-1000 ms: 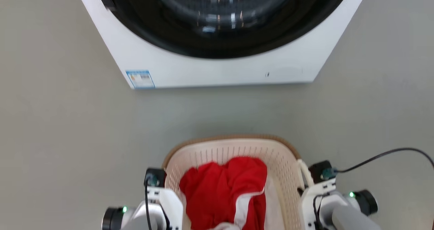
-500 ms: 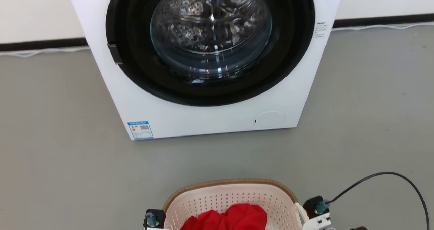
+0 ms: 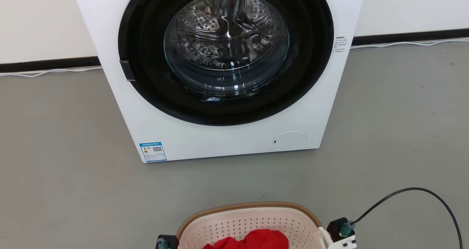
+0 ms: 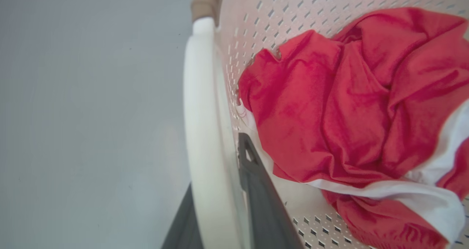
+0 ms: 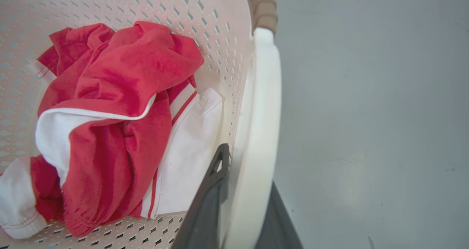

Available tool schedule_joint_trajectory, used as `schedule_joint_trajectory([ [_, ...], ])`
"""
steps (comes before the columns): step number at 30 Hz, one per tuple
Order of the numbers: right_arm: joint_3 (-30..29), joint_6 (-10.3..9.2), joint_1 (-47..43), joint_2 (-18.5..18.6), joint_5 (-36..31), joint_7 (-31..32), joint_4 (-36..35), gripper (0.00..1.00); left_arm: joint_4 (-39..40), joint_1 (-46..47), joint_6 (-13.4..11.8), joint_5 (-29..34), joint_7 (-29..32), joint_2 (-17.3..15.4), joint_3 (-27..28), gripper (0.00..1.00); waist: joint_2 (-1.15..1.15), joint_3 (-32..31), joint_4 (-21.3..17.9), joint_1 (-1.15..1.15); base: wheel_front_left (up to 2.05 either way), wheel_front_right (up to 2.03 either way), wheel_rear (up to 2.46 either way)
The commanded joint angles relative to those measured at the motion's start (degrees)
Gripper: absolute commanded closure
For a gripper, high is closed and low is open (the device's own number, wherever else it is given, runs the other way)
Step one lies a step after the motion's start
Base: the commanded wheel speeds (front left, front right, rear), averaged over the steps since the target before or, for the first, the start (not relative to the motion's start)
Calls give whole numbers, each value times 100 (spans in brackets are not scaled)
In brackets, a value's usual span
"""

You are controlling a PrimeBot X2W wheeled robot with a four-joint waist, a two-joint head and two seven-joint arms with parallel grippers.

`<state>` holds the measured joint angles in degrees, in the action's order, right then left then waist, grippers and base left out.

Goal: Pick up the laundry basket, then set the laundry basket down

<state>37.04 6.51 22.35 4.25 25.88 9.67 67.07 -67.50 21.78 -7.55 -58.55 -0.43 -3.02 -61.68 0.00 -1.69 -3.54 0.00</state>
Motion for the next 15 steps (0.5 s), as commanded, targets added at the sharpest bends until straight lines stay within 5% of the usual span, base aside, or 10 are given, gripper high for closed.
schedule_joint_trajectory([
  [1, 194, 98, -24, -137, -29, 27, -97, 100, 150, 186, 19, -20, -98, 14, 37, 100, 0, -9, 7, 0, 0, 0, 0],
  [15, 312, 98, 21, -137, 74, -17, 33, 100, 156, 192, -34, -250, -102, 14, -144, 100, 0, -65, 64, 0, 0, 0, 0],
])
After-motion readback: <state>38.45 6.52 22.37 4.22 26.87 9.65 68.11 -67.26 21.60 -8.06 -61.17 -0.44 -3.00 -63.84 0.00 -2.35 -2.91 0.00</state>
